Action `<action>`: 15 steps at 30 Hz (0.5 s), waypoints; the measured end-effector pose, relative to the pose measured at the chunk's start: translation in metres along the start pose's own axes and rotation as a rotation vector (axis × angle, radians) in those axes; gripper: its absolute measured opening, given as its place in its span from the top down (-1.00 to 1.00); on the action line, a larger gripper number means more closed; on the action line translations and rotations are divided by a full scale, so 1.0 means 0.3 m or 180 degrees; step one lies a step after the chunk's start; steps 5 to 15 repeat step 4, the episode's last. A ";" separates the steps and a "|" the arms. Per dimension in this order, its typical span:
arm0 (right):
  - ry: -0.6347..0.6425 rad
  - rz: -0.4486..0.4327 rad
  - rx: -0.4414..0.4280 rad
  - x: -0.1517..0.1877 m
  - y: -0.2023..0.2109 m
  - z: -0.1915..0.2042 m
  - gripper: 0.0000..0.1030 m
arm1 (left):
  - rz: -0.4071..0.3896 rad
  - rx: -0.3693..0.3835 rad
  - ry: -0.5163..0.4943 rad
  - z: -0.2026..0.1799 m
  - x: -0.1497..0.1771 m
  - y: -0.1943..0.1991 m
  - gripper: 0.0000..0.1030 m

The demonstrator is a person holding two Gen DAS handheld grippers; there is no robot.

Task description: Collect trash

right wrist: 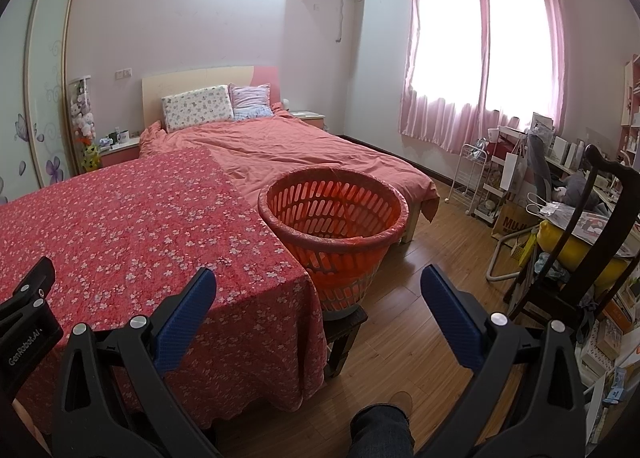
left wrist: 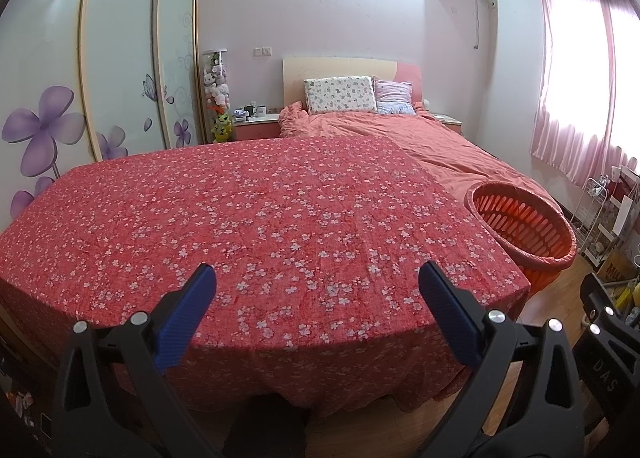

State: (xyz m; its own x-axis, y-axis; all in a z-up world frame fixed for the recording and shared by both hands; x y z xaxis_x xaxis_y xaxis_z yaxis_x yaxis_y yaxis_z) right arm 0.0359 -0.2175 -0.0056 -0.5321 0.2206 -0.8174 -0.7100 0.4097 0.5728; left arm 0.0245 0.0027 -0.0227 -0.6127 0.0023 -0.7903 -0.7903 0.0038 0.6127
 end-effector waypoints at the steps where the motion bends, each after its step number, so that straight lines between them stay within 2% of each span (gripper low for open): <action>1: 0.0000 -0.0001 0.0000 0.000 0.002 0.001 -0.96 | 0.0002 0.0003 0.0000 0.001 -0.001 0.000 -0.92; 15: -0.0001 0.0005 -0.0002 0.000 0.002 0.002 -0.96 | 0.0002 0.0006 -0.0003 0.004 -0.002 0.000 -0.92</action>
Point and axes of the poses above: each gripper's, at about its wrist camera, not at the fingertips, and y roughly against the way its jaws point, z to its left, x to its underside, the point moved 3 cm from there along -y, roughly the way its jaws point, and after that the axes turned 7 degrees about z, right-handed, at the moved point
